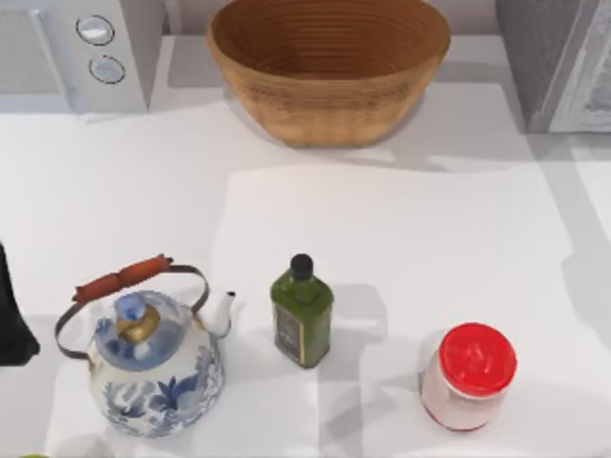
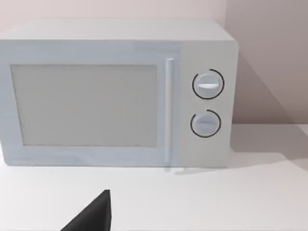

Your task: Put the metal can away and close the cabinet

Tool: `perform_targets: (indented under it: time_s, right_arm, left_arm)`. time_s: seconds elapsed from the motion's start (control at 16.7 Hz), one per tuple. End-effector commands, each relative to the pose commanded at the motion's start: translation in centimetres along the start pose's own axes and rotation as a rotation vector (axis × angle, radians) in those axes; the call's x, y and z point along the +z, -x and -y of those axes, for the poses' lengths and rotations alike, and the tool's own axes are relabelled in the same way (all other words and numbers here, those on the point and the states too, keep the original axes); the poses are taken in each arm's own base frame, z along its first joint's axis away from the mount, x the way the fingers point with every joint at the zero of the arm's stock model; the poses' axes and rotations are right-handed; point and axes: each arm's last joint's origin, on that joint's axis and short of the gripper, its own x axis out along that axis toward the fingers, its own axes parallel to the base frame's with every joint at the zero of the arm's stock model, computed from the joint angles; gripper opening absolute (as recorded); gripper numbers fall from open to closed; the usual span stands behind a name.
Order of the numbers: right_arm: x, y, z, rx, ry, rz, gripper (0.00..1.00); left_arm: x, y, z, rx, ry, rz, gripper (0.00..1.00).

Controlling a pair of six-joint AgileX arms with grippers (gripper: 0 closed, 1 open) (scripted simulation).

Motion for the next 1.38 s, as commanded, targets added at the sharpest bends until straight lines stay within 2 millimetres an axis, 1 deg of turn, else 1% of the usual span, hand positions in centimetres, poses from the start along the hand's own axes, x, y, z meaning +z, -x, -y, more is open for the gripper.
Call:
perform_targets:
  time_s: [0.12,0.9,0.96,1.38]
  right_arm:
    - [0.00,0.00,0.00,0.000,0.000,0.000,0.00]
    - [0.00,0.00,0.00,0.000,0.000,0.000,0.98]
    - [0.00,0.00,0.00,0.000,0.000,0.000,1.00]
    - [0.00,0.00,0.00,0.000,0.000,0.000,1.00]
  left_arm:
    - [0.00,0.00,0.00,0.000,0.000,0.000,1.00]
    - [0.00,0.00,0.00,0.000,0.000,0.000,1.00]
    - [0.00,0.00,0.00,0.000,0.000,0.000,1.00]
    - [0.00,0.00,0.00,0.000,0.000,0.000,1.00]
